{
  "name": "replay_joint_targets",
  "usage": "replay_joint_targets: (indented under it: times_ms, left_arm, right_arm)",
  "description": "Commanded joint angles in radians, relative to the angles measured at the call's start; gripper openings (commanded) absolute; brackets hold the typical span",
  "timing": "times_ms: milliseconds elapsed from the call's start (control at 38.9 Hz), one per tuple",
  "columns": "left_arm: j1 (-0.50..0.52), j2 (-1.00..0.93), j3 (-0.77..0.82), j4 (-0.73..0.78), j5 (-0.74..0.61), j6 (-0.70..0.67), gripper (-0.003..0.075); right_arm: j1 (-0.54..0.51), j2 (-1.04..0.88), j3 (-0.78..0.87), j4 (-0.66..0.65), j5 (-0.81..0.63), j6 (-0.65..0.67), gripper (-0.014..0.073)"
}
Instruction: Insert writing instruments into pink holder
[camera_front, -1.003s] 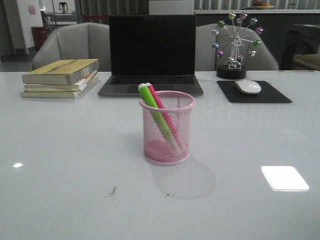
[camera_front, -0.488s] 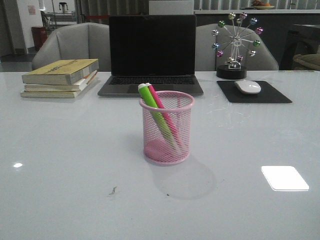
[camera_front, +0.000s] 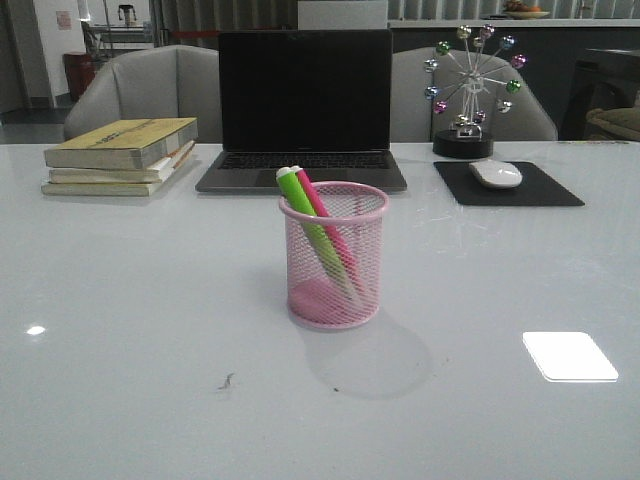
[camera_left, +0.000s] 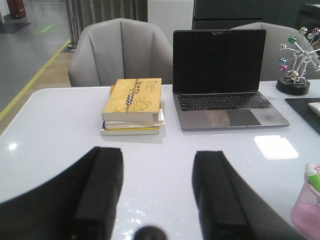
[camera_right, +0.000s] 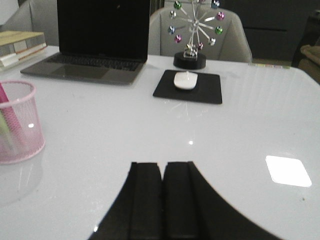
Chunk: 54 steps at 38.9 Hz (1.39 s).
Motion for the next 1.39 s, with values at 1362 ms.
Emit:
replay_joint_targets:
  times_ms: [1362]
  left_arm:
    - [0.002, -0.041, -0.006, 0.152, -0.133, -0.004, 0.015]
  right_arm:
    - [-0.001, -0.016, 0.001, -0.015, -0.042, -0.01, 0.003]
